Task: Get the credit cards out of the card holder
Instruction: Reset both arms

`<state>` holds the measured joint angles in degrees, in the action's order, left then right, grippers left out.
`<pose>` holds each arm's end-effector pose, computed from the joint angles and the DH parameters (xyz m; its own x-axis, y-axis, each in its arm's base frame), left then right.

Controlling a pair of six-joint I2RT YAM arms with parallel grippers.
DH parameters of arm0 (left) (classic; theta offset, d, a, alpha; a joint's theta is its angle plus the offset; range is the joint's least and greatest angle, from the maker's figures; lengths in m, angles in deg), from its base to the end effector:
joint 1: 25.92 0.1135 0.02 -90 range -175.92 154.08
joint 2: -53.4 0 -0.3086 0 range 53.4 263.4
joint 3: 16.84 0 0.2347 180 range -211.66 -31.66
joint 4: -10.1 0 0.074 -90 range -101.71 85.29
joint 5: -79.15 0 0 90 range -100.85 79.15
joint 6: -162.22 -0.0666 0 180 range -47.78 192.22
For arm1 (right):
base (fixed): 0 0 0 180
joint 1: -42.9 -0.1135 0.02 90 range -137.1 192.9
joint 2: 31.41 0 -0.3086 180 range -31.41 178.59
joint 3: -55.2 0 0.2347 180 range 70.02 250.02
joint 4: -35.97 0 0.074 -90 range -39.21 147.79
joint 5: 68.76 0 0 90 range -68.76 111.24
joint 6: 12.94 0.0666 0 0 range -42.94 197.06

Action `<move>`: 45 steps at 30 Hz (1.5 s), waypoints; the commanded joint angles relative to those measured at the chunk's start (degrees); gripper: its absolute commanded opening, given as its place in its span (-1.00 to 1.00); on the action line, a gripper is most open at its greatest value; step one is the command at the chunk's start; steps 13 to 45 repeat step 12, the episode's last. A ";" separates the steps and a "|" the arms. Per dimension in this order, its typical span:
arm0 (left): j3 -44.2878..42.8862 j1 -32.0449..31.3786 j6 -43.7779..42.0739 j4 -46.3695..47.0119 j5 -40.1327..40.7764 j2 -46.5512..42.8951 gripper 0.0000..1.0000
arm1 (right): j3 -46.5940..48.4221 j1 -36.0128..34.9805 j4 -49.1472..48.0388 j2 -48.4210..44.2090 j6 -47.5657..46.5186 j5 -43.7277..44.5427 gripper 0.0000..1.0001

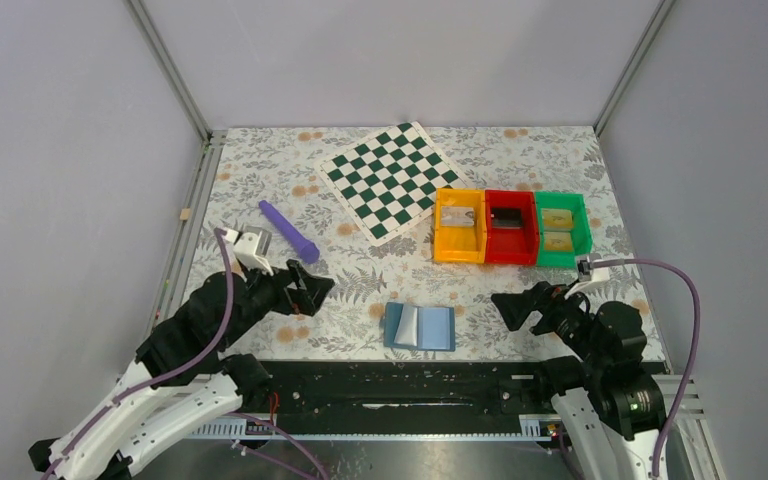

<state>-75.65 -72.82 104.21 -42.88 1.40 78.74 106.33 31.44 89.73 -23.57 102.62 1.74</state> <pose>0.0568 -0.0400 0.3286 -0.4992 -0.2243 -0.8370 0.3684 0.8194 -0.4393 0.0148 0.0257 0.2917 -0.3803 0.3379 -0.8609 -0.3823 0.7902 0.4790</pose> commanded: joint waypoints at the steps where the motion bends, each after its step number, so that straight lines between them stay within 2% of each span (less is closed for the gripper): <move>1: -0.34 0.12 -0.52 0.13 1.43 -2.34 0.97 | -0.57 -0.23 -3.06 -2.16 -0.64 0.63 0.99; 12: -0.18 0.10 -0.79 0.01 3.22 -5.62 0.98 | -0.79 -0.23 -3.32 -1.05 -0.39 1.97 0.99; 45: -0.18 0.10 -0.79 0.01 3.22 -5.62 0.98 | -0.79 -0.23 -3.32 -1.05 -0.39 1.97 0.99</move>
